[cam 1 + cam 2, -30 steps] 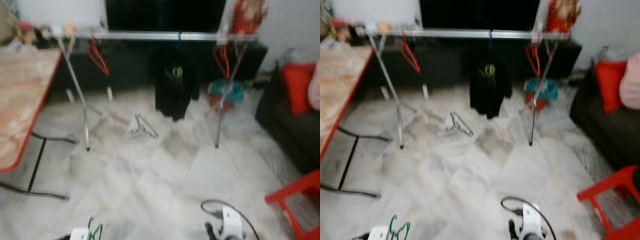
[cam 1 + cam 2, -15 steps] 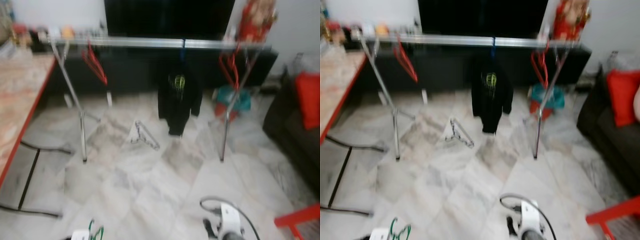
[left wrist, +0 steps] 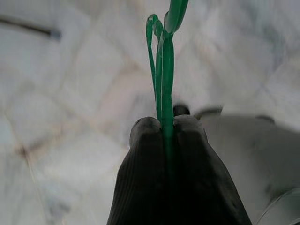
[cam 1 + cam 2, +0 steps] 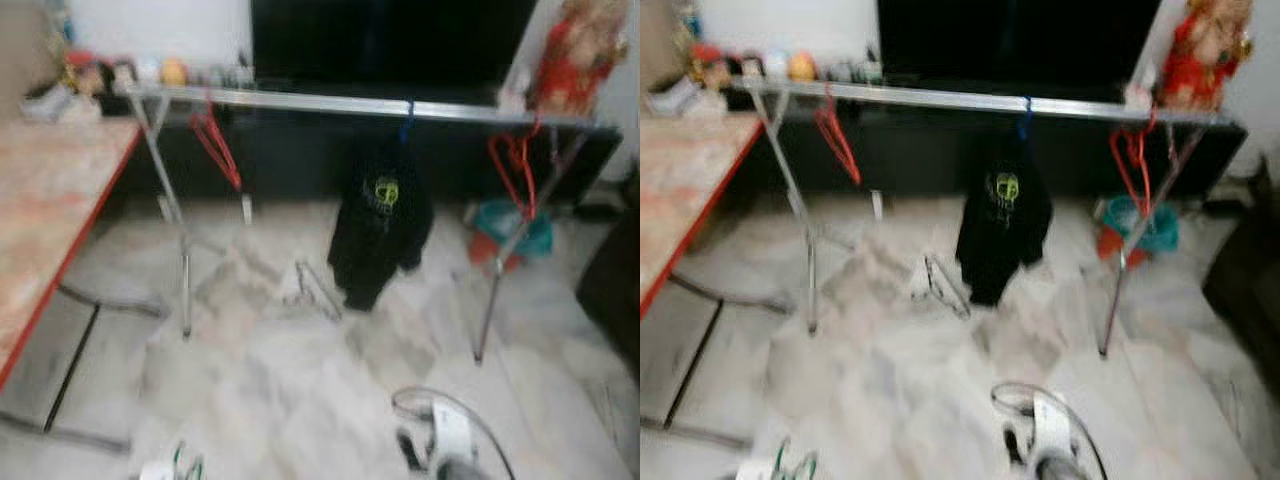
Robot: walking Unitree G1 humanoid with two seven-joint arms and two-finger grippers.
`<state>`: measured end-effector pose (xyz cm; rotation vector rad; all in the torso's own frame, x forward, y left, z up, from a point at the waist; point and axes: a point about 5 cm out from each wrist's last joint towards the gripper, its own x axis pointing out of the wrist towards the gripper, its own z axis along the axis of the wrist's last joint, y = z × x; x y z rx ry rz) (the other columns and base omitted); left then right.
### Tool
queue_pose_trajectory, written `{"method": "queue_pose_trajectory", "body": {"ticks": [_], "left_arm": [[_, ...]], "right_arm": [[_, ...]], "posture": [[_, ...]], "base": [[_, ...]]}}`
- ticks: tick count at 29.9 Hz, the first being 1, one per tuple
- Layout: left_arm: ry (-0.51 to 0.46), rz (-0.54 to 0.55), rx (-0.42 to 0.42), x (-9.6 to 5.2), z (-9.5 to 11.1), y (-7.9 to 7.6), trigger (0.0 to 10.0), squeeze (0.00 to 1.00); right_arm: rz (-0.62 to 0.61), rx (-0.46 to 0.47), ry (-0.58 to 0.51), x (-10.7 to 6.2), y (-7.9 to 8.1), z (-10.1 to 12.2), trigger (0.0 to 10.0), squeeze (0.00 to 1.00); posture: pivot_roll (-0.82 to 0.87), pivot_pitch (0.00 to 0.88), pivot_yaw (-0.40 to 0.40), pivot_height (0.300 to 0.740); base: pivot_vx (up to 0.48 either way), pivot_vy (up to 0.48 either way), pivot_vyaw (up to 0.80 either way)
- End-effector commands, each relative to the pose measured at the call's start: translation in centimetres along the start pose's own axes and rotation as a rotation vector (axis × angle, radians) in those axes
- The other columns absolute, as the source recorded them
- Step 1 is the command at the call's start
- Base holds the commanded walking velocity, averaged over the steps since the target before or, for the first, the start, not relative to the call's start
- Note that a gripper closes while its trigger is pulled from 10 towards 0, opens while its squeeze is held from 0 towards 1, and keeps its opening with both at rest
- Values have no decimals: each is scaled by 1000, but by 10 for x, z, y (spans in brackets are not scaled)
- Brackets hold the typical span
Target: Hang hanger
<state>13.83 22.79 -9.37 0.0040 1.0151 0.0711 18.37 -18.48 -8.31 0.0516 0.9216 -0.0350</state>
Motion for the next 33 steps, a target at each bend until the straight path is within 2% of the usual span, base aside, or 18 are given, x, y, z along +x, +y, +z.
{"method": "queue_pose_trajectory", "body": {"ticks": [1, 9, 14, 20, 33], "left_arm": [[2, -25, 14, 2, 0, -9, 10000, 0], [5, -26, 13, 1, -1, -9, 10000, 0], [4, -25, 12, 1, -1, -9, 10000, 0], [5, -25, 11, 1, -1, -9, 10000, 0], [1, -25, 10, 2, 0, -10, 10000, 0]], "right_arm": [[-29, 0, 19, -2, -11, -5, 10000, 0], [-23, -8, 20, -2, -11, -5, 10000, 0], [-19, -53, 14, -2, -12, -3, 10000, 0], [-15, -42, 16, -2, -12, -3, 10000, 0], [-1, -27, 22, -2, -12, -4, 10000, 0]], "posture": [[2, 0, -40, 736], [2, 0, -42, 736], [3, 0, -44, 736], [1, 0, -44, 736], [2, 0, -46, 736]], "base": [[398, 0, 0], [394, 0, 0], [394, 0, 0], [396, 0, 800], [397, 0, 0]]}}
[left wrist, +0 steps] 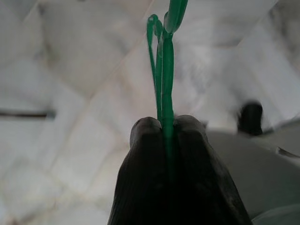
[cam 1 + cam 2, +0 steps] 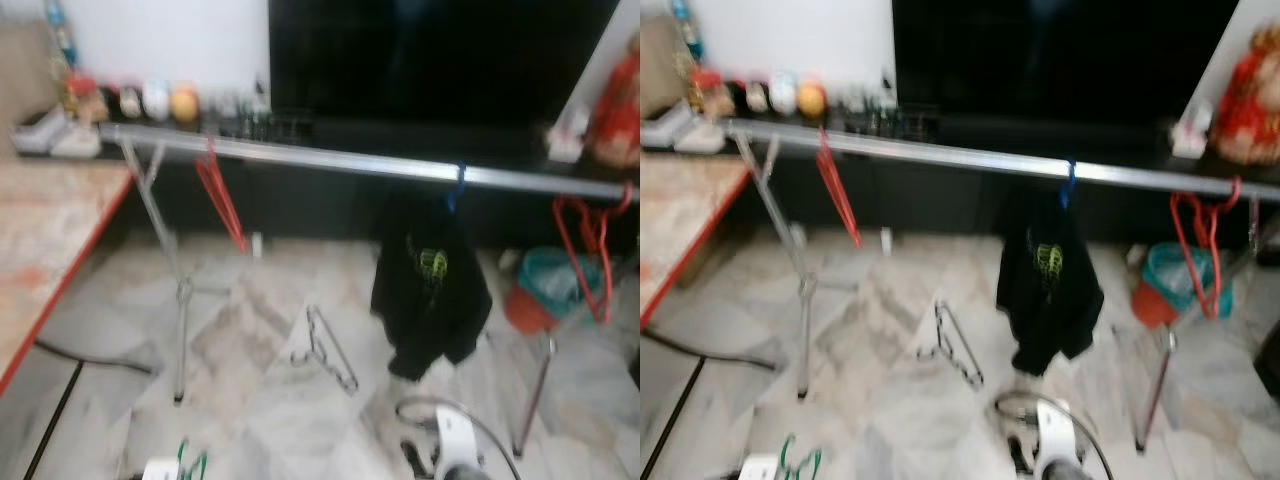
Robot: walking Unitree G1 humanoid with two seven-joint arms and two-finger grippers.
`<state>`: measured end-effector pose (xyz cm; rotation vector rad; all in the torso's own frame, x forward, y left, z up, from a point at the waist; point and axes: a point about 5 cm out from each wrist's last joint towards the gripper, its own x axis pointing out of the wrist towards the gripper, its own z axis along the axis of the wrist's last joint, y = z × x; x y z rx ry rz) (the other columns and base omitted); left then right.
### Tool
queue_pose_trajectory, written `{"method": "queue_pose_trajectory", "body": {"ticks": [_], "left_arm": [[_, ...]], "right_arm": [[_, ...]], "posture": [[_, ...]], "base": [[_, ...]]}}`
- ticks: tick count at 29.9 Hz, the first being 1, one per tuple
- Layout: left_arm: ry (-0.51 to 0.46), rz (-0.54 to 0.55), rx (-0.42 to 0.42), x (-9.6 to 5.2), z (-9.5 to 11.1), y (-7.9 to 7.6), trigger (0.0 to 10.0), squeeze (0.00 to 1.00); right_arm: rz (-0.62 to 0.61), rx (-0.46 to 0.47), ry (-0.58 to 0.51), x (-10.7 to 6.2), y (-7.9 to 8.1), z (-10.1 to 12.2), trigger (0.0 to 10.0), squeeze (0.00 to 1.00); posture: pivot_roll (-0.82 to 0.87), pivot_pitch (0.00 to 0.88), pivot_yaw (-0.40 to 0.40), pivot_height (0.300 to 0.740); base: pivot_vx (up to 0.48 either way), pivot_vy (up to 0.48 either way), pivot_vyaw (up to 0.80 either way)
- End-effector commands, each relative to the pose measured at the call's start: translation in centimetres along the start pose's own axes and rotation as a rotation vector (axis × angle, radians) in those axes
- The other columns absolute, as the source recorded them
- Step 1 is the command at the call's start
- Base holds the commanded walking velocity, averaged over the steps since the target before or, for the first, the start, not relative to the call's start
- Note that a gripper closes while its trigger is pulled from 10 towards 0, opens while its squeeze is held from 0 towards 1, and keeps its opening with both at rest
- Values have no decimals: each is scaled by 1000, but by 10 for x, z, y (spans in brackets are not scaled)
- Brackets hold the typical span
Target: Hang hanger
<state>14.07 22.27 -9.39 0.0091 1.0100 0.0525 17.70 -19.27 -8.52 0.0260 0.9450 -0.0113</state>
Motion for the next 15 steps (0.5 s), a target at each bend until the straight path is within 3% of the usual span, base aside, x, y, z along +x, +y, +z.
{"method": "queue_pose_trajectory", "body": {"ticks": [1, 8, 15], "left_arm": [[6, -12, -3, 0, -2, -5, 10000, 0], [6, -13, 3, 1, -1, -5, 10000, 0], [-41, -26, 29, 2, 11, -5, 10000, 0]], "right_arm": [[-12, 7, -2, 0, -3, 2, 10000, 0], [-17, 14, 2, 0, -3, 2, 10000, 0], [-17, 13, 6, 0, -3, 0, 10000, 0]], "posture": [[2, 0, -46, 736], [2, 0, -45, 736], [6, 0, -42, 736]], "base": [[398, 0, 0], [399, 0, 0], [373, 0, 0]]}}
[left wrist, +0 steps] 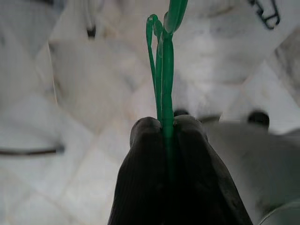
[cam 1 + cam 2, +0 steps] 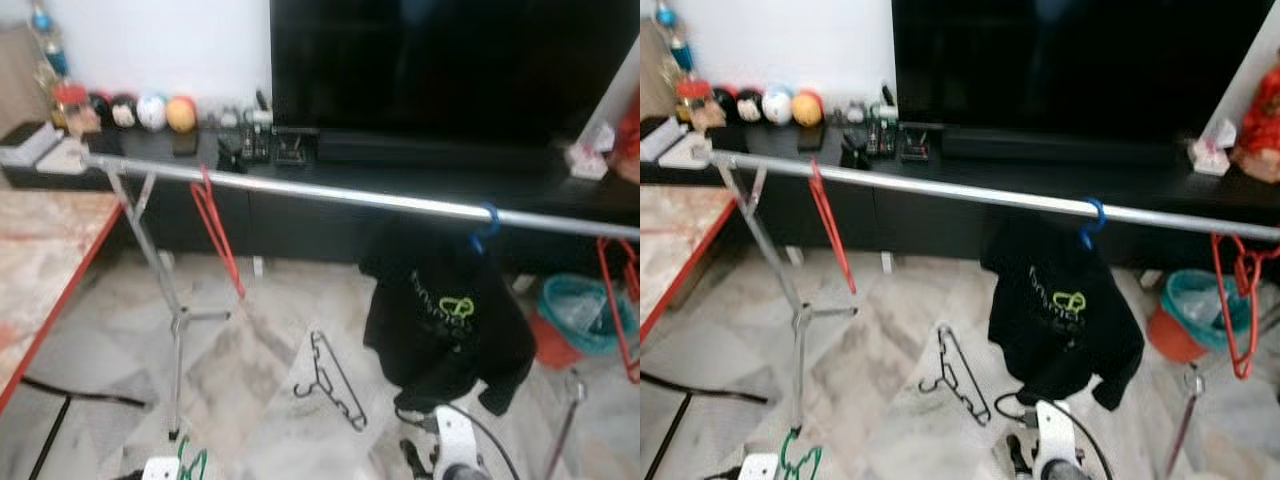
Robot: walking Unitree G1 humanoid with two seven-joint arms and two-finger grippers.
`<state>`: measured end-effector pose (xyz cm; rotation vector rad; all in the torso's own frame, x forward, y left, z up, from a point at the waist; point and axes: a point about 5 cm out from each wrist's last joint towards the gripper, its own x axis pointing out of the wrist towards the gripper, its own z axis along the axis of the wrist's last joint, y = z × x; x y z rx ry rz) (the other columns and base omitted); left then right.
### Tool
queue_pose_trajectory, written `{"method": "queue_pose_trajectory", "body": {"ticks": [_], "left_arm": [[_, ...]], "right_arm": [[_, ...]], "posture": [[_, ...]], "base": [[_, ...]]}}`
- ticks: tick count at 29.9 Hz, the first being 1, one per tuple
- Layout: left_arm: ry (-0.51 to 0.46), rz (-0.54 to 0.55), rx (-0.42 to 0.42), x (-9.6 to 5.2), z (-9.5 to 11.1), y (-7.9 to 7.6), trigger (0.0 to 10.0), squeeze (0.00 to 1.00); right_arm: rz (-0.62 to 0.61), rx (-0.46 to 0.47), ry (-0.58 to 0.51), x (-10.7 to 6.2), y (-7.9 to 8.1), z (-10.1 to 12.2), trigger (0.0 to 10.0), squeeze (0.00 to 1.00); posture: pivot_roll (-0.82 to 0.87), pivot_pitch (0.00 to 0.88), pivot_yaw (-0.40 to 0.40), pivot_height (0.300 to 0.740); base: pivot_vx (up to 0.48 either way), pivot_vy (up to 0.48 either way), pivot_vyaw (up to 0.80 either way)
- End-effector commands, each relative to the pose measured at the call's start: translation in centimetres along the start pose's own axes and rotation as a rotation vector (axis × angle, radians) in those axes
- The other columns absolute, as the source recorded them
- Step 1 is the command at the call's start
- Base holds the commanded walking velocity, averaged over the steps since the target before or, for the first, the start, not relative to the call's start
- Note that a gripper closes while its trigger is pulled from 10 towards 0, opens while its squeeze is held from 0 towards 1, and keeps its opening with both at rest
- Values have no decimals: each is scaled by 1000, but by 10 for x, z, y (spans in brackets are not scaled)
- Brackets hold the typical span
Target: Hang hanger
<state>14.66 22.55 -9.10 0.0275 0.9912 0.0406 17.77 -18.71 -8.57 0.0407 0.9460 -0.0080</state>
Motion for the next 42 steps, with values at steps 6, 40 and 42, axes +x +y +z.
{"method": "queue_pose_trajectory", "body": {"ticks": [6, 40, 42], "left_arm": [[-59, -23, 30, 4, 17, -8, 10000, 0], [-971, -136, 310, -58, 212, -45, 10000, 0], [-946, -171, 315, -56, 214, -51, 10000, 0]], "right_arm": [[-28, 3, 5, -1, -8, 0, 10000, 0], [-55, -16, -1, -1, -10, 0, 10000, 0], [-54, -14, -1, -1, -9, 0, 10000, 0]], "posture": [[9, 0, -42, 736], [16, 0, -39, 736], [7, 0, -30, 736]], "base": [[282, 0, 0], [0, 0, 0], [0, 0, 0]]}}
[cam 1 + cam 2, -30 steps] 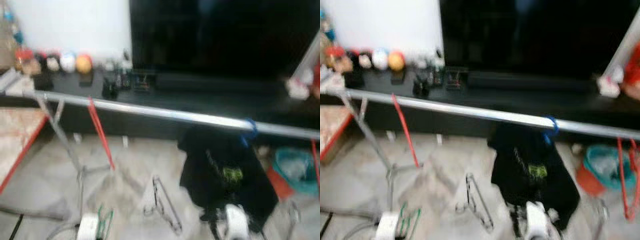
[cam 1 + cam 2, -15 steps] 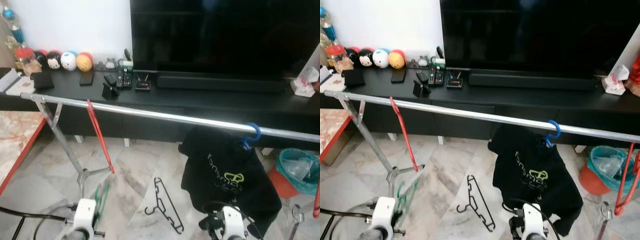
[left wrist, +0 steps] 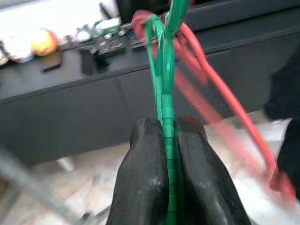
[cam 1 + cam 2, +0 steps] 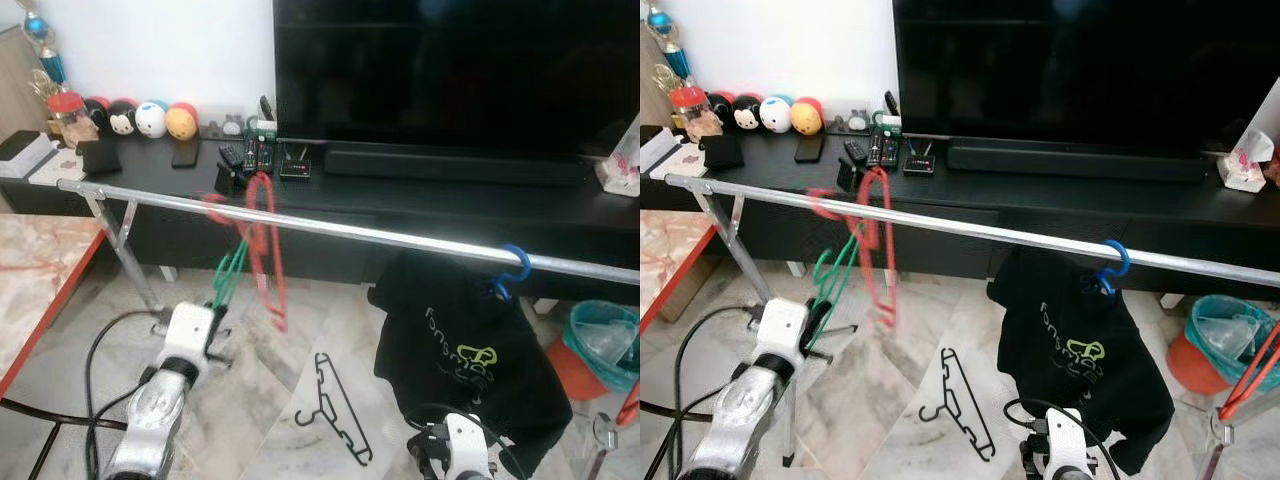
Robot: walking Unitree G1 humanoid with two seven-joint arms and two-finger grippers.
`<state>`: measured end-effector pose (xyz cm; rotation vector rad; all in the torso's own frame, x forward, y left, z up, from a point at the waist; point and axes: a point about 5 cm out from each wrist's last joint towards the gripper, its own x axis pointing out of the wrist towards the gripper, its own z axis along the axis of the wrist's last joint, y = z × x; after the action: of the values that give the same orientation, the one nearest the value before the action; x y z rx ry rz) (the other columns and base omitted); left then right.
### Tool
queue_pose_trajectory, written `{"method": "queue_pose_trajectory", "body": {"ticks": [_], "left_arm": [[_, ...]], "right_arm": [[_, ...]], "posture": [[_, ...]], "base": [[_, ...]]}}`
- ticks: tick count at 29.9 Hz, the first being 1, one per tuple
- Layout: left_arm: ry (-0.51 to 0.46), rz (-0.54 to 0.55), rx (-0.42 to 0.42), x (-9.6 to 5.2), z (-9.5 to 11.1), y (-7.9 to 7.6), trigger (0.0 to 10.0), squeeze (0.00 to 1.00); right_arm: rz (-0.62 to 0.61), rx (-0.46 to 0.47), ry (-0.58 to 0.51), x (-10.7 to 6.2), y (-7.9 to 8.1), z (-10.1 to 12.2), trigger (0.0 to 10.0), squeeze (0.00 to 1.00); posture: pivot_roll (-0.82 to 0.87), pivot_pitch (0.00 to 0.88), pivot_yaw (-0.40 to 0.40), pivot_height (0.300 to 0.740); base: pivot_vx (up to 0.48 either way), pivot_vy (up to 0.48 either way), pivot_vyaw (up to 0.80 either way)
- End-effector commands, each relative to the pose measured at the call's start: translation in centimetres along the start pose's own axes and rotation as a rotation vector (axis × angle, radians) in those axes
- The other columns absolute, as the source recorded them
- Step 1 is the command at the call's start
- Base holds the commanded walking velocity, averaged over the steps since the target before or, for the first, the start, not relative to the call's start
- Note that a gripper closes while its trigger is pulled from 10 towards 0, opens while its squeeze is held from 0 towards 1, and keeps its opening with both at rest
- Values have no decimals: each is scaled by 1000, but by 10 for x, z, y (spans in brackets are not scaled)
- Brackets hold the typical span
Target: Hang hanger
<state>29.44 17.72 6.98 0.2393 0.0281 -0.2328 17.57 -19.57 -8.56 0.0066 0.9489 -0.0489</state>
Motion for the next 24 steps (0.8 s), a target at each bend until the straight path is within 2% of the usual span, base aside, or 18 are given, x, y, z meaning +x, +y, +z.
{"method": "queue_pose_trajectory", "body": {"ticks": [1, 2, 4, 7, 11, 19, 23, 24], "left_arm": [[18, -47, -15, 4, 2, -7, 10000, 0], [18, -47, -15, 4, 2, -7, 10000, 0], [112, -97, -8, -6, -16, -12, 10000, 0], [170, -125, 1, -18, -28, -13, 10000, 0], [212, -135, 13, -29, -35, -11, 10000, 0], [201, -135, 11, -39, -31, -3, 10000, 0], [182, -257, 31, -48, -20, -8, 10000, 0], [182, -257, 31, -48, -20, -8, 10000, 0]], "right_arm": [[-4, -2, -3, 0, -1, 1, 10000, 0], [-4, -2, -3, 0, -1, 1, 10000, 0], [-5, 3, -4, 0, 1, 1, 10000, 0], [-4, 3, -1, 0, 1, 1, 10000, 0], [2, -2, 5, 0, 2, 1, 10000, 0], [3, -7, 4, 1, 2, 1, 10000, 0], [3, -7, 3, 1, 2, 1, 10000, 0], [3, -7, 3, 1, 2, 1, 10000, 0]], "posture": [[4, 0, -29, 736], [4, 0, -29, 736], [-1, 0, -22, 736], [7, 0, -24, 736], [15, 0, -23, 736], [12, 0, -20, 736], [14, 0, -22, 736], [14, 0, -22, 736]], "base": [[0, 0, 0], [0, 0, 0], [0, 0, 0], [0, 0, 0], [0, 0, 0], [0, 0, 0], [0, 0, 0], [0, 0, 0]]}}
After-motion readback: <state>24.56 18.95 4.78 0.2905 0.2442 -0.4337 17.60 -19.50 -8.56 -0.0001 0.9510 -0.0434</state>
